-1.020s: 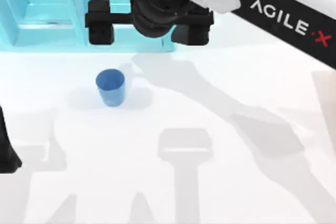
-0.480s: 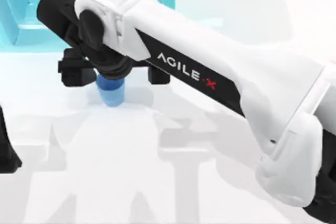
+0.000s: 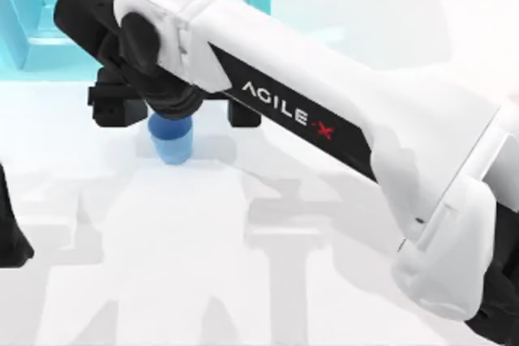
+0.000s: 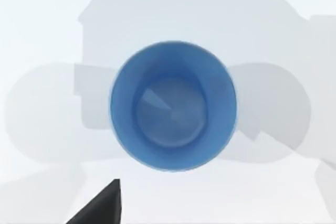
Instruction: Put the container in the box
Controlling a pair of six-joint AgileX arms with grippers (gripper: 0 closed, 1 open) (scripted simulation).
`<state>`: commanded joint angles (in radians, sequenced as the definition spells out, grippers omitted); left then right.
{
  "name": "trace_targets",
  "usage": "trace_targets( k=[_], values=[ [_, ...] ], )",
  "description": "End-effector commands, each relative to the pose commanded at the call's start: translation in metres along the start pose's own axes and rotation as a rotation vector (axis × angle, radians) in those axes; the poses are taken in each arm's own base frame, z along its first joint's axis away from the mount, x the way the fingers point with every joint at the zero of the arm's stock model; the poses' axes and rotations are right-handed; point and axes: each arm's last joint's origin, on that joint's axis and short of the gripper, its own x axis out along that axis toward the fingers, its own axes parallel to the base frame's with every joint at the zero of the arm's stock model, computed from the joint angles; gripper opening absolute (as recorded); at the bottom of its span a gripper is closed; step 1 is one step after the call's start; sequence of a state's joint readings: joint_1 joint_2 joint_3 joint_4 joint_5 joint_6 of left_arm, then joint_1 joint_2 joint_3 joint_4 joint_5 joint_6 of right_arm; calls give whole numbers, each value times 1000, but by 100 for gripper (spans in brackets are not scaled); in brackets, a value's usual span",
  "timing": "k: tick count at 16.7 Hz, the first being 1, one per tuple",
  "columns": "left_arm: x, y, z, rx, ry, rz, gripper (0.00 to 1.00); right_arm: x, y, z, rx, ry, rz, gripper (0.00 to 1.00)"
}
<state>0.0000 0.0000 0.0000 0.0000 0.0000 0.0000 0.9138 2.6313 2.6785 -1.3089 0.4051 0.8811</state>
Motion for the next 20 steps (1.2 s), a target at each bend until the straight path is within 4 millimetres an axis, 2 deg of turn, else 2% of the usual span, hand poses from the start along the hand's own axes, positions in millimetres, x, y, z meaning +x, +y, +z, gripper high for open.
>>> trace_targets(
  k=[2,9,13,20],
  values=[
    [0,0,0,0,0,0,100,9,1,0,-4,1,-2,100],
    [0,0,0,0,0,0,100,93,3,-2,-2,-4,4,100],
    [0,0,0,0,0,0,100,99,2,-1,-3,-2,2,100],
    [0,0,0,0,0,0,100,99,2,-1,-3,-2,2,47]
  ],
)
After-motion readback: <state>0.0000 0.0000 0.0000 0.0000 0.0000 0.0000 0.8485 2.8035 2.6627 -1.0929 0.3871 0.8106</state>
